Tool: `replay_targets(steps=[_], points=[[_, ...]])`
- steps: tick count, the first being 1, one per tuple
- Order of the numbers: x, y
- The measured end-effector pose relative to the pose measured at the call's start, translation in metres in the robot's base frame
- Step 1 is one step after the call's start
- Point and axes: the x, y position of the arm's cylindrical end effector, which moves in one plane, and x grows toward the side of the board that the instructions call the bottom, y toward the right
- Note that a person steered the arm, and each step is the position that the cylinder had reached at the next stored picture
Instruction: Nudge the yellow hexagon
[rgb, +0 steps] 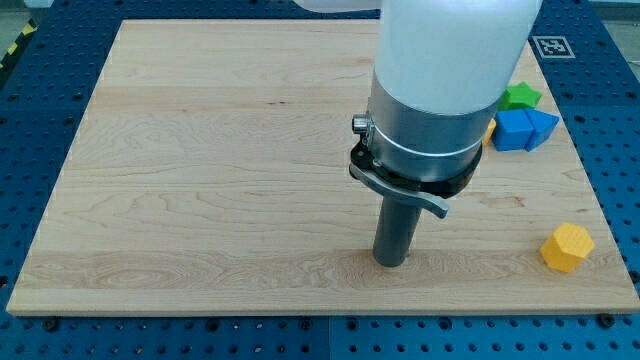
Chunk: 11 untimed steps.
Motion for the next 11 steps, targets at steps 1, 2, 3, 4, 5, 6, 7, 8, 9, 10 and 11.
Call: replay_targets(steps=[1, 2, 3, 4, 5, 6, 7, 8, 9, 10, 11], points=[[0.0, 0.0], [0.0, 0.0], [-0.006, 0.0], [-0.049, 0.013], [-0.073, 0.059], [-0.072, 0.129], [-0.071, 0.198], [-0.025, 0.233], [0.012, 0.227], [0.011, 0.223], [0.01, 0.191]])
